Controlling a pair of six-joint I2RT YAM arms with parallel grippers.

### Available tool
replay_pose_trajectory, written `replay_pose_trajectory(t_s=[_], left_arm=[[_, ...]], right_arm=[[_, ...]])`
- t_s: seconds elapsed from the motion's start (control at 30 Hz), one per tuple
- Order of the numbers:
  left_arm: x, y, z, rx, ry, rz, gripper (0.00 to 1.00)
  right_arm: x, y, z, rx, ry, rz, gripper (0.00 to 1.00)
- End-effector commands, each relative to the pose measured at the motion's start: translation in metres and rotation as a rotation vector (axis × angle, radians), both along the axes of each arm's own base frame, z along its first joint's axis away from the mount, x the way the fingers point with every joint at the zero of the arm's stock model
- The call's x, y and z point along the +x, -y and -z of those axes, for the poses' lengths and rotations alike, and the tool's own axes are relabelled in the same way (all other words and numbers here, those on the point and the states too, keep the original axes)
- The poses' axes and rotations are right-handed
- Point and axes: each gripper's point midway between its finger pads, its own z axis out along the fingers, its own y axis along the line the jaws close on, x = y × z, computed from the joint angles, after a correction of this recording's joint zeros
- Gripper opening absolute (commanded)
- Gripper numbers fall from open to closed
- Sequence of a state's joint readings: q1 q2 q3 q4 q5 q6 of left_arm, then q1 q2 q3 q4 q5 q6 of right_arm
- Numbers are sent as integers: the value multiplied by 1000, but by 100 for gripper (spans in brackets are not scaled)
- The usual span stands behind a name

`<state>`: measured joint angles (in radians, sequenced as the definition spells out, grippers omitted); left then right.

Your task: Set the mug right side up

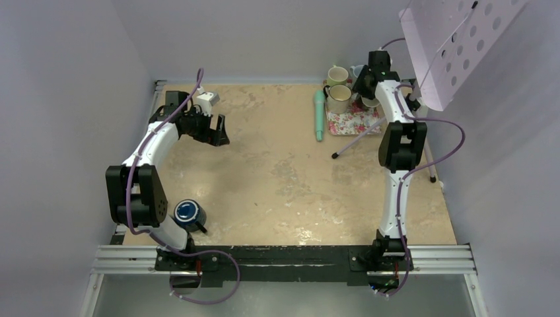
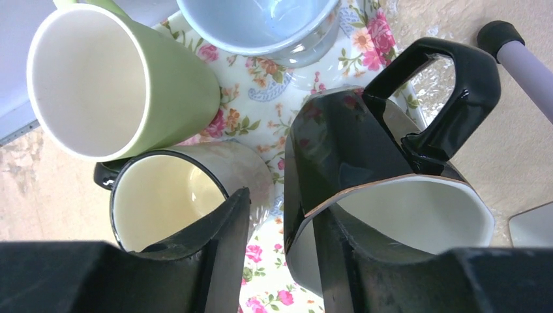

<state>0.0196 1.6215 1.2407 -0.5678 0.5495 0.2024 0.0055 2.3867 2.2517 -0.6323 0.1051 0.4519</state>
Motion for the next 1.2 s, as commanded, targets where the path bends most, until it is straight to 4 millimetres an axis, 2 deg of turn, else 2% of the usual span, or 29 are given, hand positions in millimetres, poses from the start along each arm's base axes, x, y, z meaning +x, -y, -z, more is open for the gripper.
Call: replay_pose_trajectory(t_s=[0.0, 0.07, 0.1, 0.17, 0.4, 0.53, 0.7, 0.87, 0.93, 1.03, 1.1, 1.17], left_arm=[[3, -2, -8, 5, 39, 16, 100], [2, -2, -8, 6, 37, 16, 100], [2, -2, -7, 6, 35, 18, 100], [1, -2, -7, 6, 36, 18, 99], [3, -2, -9, 8, 41, 21, 100], [3, -3, -9, 9, 39, 23, 100], [3, -3, -11, 17, 46, 28, 100], [3, -3, -10, 19, 45, 31, 100], [3, -3, -11, 18, 46, 32, 100], [2, -3, -14, 24, 53, 49, 100], [0, -3, -21, 44, 64, 97, 100], [-7, -1, -39, 70, 93, 197, 100]], right_arm=[[17, -3, -42, 13, 121, -18, 45], [20, -3, -41, 15, 135, -17, 46], [22, 9, -42, 17, 143, 2, 46], [26, 15, -46, 20, 160, 10, 46], [37, 21, -56, 23, 208, 12, 48], [44, 19, -62, 34, 252, -4, 50], [46, 18, -47, 40, 222, -21, 50], [43, 16, -45, 48, 216, -25, 50], [42, 18, -55, 29, 230, -27, 50], [38, 20, -81, -22, 264, -49, 52], [33, 20, -106, -70, 298, -74, 55], [25, 16, -132, -141, 333, -117, 57]])
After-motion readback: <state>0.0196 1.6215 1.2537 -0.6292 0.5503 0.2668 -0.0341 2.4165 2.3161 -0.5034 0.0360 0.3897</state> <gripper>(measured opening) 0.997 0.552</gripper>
